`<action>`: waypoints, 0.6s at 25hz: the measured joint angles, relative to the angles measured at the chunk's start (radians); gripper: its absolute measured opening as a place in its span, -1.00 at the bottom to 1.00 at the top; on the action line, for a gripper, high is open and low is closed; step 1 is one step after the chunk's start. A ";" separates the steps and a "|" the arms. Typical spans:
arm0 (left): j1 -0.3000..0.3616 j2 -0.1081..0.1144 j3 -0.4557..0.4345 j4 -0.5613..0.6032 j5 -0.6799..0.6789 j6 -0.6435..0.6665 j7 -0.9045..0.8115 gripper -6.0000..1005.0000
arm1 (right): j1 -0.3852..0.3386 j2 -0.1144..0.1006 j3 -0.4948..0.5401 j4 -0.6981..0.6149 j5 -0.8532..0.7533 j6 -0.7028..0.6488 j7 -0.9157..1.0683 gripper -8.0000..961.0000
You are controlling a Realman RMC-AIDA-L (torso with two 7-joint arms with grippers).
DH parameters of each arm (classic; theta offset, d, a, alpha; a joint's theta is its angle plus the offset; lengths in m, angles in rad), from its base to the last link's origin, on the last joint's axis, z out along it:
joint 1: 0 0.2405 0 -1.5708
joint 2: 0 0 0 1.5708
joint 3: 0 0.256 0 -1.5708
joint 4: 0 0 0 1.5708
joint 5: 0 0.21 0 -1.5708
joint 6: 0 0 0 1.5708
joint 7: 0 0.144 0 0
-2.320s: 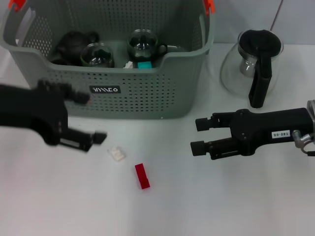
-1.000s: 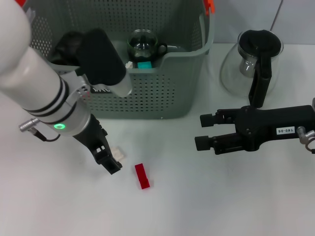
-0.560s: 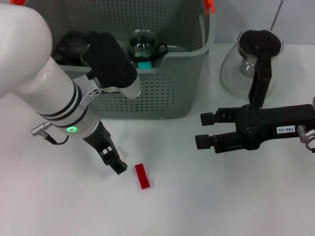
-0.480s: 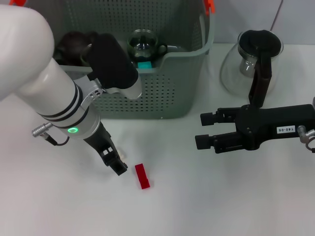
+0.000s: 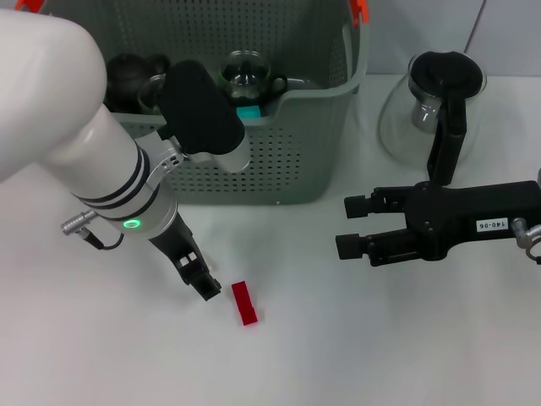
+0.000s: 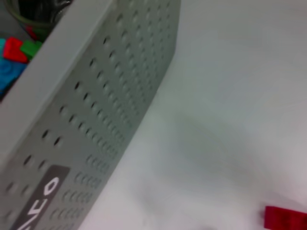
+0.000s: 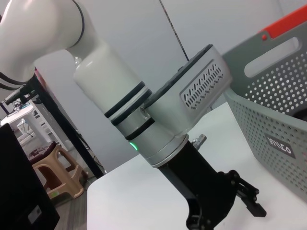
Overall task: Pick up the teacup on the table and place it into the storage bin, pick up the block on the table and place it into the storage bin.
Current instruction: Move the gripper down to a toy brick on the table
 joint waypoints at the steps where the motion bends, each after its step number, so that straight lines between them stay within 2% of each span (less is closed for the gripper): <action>1: -0.003 0.000 0.001 0.007 0.007 -0.006 -0.002 0.84 | -0.001 0.000 0.000 0.000 0.000 -0.001 0.000 0.87; 15: -0.034 -0.001 0.007 0.068 0.039 -0.041 -0.018 0.78 | -0.009 0.000 -0.002 0.002 0.000 -0.005 -0.003 0.87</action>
